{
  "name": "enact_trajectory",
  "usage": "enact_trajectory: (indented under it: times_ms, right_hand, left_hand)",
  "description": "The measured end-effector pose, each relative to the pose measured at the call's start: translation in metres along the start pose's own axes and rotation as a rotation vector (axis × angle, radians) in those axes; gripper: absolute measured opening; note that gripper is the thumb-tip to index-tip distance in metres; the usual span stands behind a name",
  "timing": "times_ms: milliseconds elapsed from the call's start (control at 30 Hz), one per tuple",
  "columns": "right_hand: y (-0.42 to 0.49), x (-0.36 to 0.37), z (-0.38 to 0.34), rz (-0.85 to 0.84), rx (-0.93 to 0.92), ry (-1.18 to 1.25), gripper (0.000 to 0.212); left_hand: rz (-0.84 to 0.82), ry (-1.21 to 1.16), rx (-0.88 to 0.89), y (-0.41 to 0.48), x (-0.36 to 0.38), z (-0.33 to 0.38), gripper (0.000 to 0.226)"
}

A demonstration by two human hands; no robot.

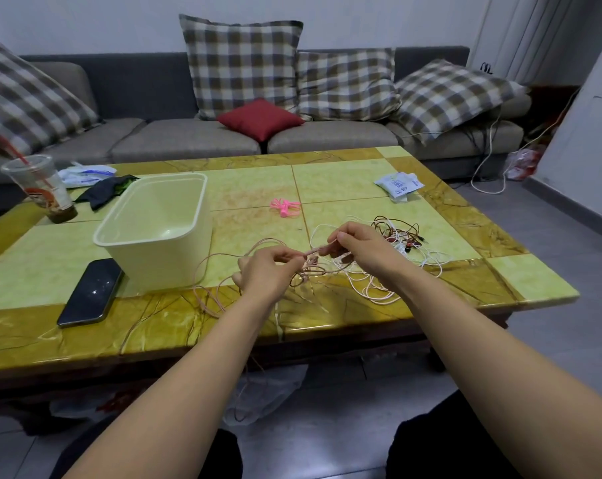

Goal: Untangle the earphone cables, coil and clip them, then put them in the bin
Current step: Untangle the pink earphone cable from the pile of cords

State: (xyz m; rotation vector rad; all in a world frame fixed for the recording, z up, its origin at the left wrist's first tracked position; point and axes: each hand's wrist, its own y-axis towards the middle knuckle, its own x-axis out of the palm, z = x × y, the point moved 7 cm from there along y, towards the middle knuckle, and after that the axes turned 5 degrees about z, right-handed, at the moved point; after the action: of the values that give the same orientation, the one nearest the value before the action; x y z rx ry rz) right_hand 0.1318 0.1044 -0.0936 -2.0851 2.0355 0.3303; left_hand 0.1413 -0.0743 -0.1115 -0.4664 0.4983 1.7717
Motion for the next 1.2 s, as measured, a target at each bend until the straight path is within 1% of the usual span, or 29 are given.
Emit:
enact_trajectory:
  times_ms: [67,100,167,233,300,367,400,467,500,567,600,633,733,800,833,900,967,1000,1067,1100,1133,1167,1200]
  right_hand:
    - [-0.001,0.003,0.006,-0.053,0.040,-0.124,0.022]
    - [-0.001,0.004,0.005,-0.059,0.026,-0.160,0.022]
    - [-0.002,0.005,-0.004,-0.051,-0.055,-0.159,0.020]
    - [-0.004,0.010,-0.012,-0.115,-0.119,-0.188,0.017]
    - [-0.006,0.015,-0.011,-0.161,-0.153,-0.339,0.017]
    - [-0.005,0.011,-0.007,-0.128,-0.142,-0.424,0.021]
    - [-0.004,0.009,-0.007,-0.106,-0.118,-0.385,0.021]
    - [-0.004,0.005,-0.009,-0.098,-0.070,-0.223,0.020]
    - [-0.006,0.005,-0.010,-0.125,-0.048,-0.178,0.020]
    - [-0.013,0.013,-0.010,-0.244,-0.019,-0.179,0.027]
    - [-0.016,0.018,-0.011,-0.290,-0.028,-0.188,0.031]
    - [-0.017,0.021,-0.013,-0.299,-0.054,-0.178,0.035]
    - [-0.011,0.014,-0.021,-0.176,-0.144,-0.011,0.043]
    - [-0.008,0.007,-0.025,-0.106,-0.179,0.111,0.043]
    - [-0.007,0.004,-0.025,-0.070,-0.185,0.154,0.042]
    - [-0.002,-0.003,-0.020,0.016,-0.133,0.216,0.042]
    - [0.003,-0.006,-0.009,0.060,-0.013,0.161,0.040]
    - [0.003,-0.006,-0.002,0.024,0.059,0.064,0.039]
    - [-0.004,0.001,0.013,-0.149,0.204,-0.154,0.039]
    - [-0.009,0.006,0.019,-0.240,0.260,-0.214,0.041]
    - [-0.013,0.010,0.022,-0.304,0.293,-0.231,0.044]
    - [-0.015,0.014,0.022,-0.327,0.301,-0.219,0.046]
    - [-0.014,0.016,0.019,-0.301,0.281,-0.196,0.044]
  left_hand:
    - [0.052,0.013,0.032,0.001,-0.003,0.002,0.007]
    - [0.055,0.022,0.052,0.002,-0.003,0.003,0.008]
    - [0.039,0.055,0.112,0.001,0.001,0.007,0.010]
    - [0.026,0.064,0.170,0.001,0.005,0.010,0.012]
    - [0.019,0.064,0.181,0.000,0.006,0.010,0.012]
    - [0.013,0.079,0.160,0.003,0.005,0.004,0.012]
    - [0.006,0.084,0.148,0.005,0.004,0.001,0.012]
    - [-0.017,0.068,0.138,0.007,0.004,-0.002,0.013]
    - [-0.024,0.058,0.146,0.007,0.005,-0.001,0.014]
    - [-0.027,0.070,0.183,0.004,0.006,0.005,0.015]
    - [-0.035,0.090,0.195,0.002,0.007,0.008,0.016]
    - [-0.051,0.113,0.197,0.000,0.008,0.009,0.017]
    - [-0.136,0.245,0.159,-0.002,0.013,0.003,0.026]
    - [-0.188,0.335,0.131,-0.001,0.016,-0.005,0.036]
    - [-0.210,0.336,0.116,-0.001,0.017,-0.008,0.040]
    - [-0.214,0.299,0.100,0.001,0.017,-0.011,0.040]
    - [-0.172,0.297,0.128,0.002,0.012,-0.008,0.028]
    - [-0.152,0.289,0.146,0.002,0.010,-0.006,0.023]
    - [-0.128,0.246,0.162,0.001,0.007,-0.001,0.018]
    - [-0.118,0.226,0.168,0.000,0.006,0.000,0.016]
    - [-0.109,0.214,0.179,-0.001,0.005,0.002,0.015]
    - [-0.102,0.206,0.196,-0.001,0.005,0.004,0.014]
    - [-0.098,0.200,0.217,-0.002,0.005,0.007,0.014]
